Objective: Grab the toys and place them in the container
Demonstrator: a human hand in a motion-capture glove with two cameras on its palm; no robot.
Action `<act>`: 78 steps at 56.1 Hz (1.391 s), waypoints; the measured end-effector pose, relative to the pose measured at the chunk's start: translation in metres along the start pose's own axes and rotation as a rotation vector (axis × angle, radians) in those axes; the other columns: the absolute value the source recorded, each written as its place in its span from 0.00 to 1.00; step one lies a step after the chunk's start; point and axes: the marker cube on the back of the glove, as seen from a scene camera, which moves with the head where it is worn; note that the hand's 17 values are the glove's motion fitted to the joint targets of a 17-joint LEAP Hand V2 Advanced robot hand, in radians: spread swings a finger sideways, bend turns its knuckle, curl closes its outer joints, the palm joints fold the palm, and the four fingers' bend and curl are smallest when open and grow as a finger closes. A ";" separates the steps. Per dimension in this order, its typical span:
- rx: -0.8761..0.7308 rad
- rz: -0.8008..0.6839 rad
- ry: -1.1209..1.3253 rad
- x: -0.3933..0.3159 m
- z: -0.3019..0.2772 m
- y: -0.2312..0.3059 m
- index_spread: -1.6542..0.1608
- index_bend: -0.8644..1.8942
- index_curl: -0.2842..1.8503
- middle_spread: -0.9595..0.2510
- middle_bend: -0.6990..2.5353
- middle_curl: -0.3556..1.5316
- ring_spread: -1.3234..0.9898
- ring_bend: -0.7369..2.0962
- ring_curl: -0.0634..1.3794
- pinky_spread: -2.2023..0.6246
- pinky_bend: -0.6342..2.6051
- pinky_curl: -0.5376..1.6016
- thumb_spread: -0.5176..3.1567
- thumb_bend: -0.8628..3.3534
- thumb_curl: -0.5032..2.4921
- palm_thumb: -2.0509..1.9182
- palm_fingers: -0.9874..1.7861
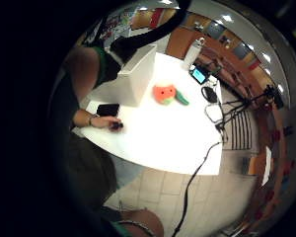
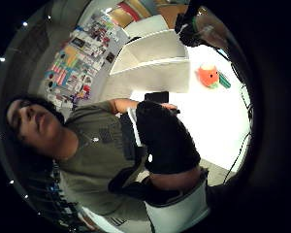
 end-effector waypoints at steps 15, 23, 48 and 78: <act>-0.037 0.225 0.077 0.022 0.029 -0.017 0.70 0.38 0.23 0.65 0.30 0.29 0.43 0.47 0.18 0.74 0.37 0.37 0.51 0.20 0.21 0.50 0.56; -0.103 0.394 0.054 0.070 0.073 -0.036 0.70 0.37 0.23 0.64 0.29 0.30 0.42 0.49 0.19 0.74 0.38 0.38 0.52 0.20 0.22 0.51 0.54; -0.087 0.806 -0.034 0.242 0.238 -0.103 0.69 0.38 0.26 0.55 0.33 0.35 0.39 0.53 0.23 0.70 0.39 0.40 0.59 0.25 0.26 0.58 0.58; 0.137 0.755 0.243 0.301 0.329 -0.125 0.70 0.36 0.25 0.48 0.41 0.43 0.38 0.61 0.29 0.63 0.41 0.42 0.51 0.21 0.24 0.52 0.74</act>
